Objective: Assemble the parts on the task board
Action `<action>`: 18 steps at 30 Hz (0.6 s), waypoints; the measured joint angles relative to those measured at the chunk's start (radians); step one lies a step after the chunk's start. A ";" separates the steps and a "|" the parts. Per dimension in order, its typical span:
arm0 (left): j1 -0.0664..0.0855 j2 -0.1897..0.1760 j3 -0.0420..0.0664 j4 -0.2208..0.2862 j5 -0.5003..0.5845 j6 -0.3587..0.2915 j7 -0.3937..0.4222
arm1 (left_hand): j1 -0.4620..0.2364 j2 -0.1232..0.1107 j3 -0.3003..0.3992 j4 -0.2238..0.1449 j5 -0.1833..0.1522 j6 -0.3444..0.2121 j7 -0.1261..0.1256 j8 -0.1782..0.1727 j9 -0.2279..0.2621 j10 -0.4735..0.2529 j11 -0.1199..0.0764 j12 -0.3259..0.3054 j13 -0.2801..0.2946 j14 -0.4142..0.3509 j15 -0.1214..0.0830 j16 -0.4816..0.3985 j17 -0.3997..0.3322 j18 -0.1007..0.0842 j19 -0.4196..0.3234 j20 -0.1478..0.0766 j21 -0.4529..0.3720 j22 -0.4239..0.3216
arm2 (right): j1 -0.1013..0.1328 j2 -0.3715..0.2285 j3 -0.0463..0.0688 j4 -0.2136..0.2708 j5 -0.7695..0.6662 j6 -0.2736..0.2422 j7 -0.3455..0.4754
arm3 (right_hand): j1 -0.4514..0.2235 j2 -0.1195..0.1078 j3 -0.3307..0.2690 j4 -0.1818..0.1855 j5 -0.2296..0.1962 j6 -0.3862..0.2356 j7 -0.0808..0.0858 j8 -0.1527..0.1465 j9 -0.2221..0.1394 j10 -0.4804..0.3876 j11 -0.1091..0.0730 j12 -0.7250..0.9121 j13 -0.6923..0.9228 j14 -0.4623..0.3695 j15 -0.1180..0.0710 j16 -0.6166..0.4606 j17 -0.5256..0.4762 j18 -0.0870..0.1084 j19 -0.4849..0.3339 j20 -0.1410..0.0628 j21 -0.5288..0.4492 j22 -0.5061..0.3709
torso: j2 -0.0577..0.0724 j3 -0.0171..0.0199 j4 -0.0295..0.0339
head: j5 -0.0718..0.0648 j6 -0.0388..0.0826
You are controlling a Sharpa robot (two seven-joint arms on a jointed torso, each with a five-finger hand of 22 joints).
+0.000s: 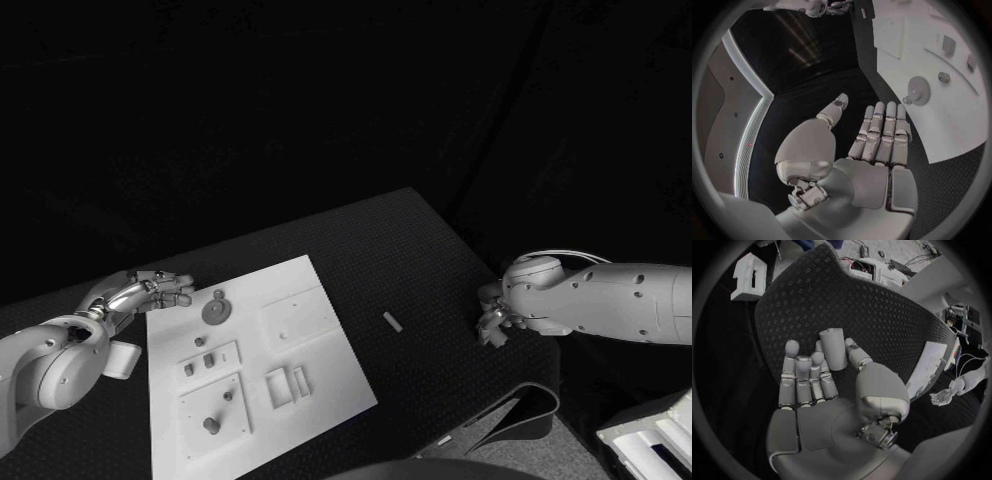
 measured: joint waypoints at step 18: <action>0.000 -0.004 -0.001 0.006 0.000 -0.001 -0.002 | 0.000 0.000 0.000 0.000 0.000 0.000 0.000 0.000 0.000 0.000 0.000 0.000 0.000 0.000 0.000 0.000 0.001 0.000 0.000 0.000 0.000 0.000 | 0.162 -0.006 -0.001 0.156 0.167 -0.093 -0.002 | -0.014 0.014 0.009 -0.010 0.004 0.025 -0.009 0.005 -0.015 0.016 -0.005 0.002 0.000 0.025 -0.009 0.003 0.008 -0.002 0.022 -0.012 0.011 0.006 | 0.000 -0.0024 0.0000 | 0.042 0.018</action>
